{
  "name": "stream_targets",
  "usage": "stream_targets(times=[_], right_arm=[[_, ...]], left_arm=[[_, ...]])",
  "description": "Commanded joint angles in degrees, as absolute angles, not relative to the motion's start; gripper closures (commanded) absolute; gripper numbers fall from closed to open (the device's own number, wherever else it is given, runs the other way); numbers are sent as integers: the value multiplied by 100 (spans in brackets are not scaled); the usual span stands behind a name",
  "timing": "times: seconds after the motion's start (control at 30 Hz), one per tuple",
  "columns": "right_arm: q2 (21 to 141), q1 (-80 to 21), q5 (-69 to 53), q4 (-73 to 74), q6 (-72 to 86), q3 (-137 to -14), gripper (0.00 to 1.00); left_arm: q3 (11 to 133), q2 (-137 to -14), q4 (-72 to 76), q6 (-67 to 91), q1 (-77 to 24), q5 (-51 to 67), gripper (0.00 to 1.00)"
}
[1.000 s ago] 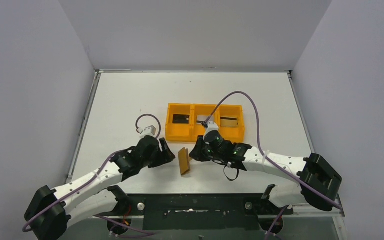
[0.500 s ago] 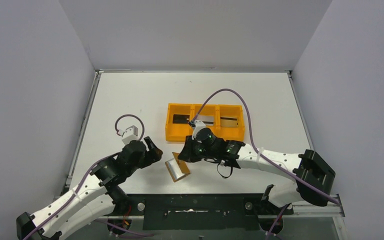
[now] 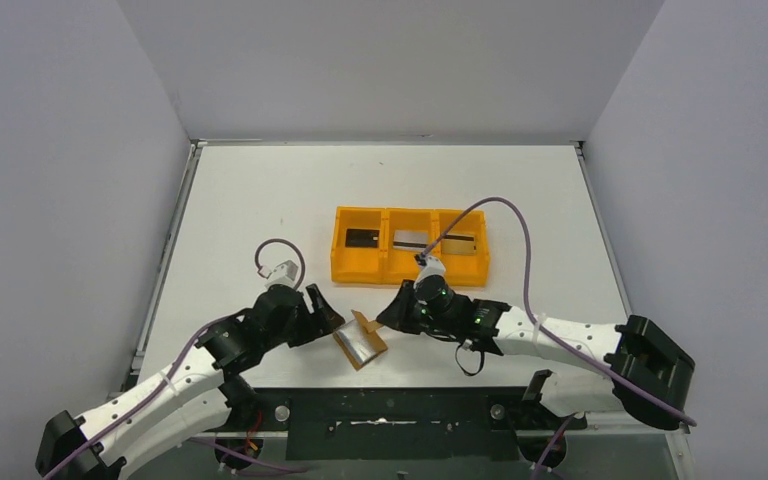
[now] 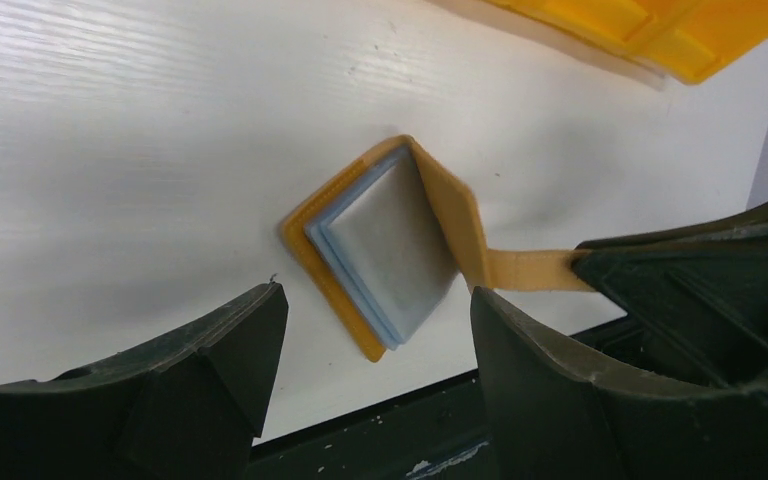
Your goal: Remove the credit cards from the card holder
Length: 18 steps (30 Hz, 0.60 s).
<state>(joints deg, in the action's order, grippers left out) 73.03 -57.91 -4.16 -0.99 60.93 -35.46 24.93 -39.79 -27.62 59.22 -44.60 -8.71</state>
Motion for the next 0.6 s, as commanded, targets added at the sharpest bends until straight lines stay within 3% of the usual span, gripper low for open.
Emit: stream_targets(times=[0.0, 0.27, 0.57], right_arm=[[6780, -5629, 346, 309, 6650, -3149, 100], [6071, -5534, 353, 28, 7368, -1837, 99], [6080, -5456, 707, 437, 7361, -1881, 97]], left_arm=[[2531, -4427, -1389, 5630, -4489, 182, 33], [2973, -5730, -539, 5071, -4539, 927, 35], [3543, -6475, -397, 4850, -4844, 678, 42]])
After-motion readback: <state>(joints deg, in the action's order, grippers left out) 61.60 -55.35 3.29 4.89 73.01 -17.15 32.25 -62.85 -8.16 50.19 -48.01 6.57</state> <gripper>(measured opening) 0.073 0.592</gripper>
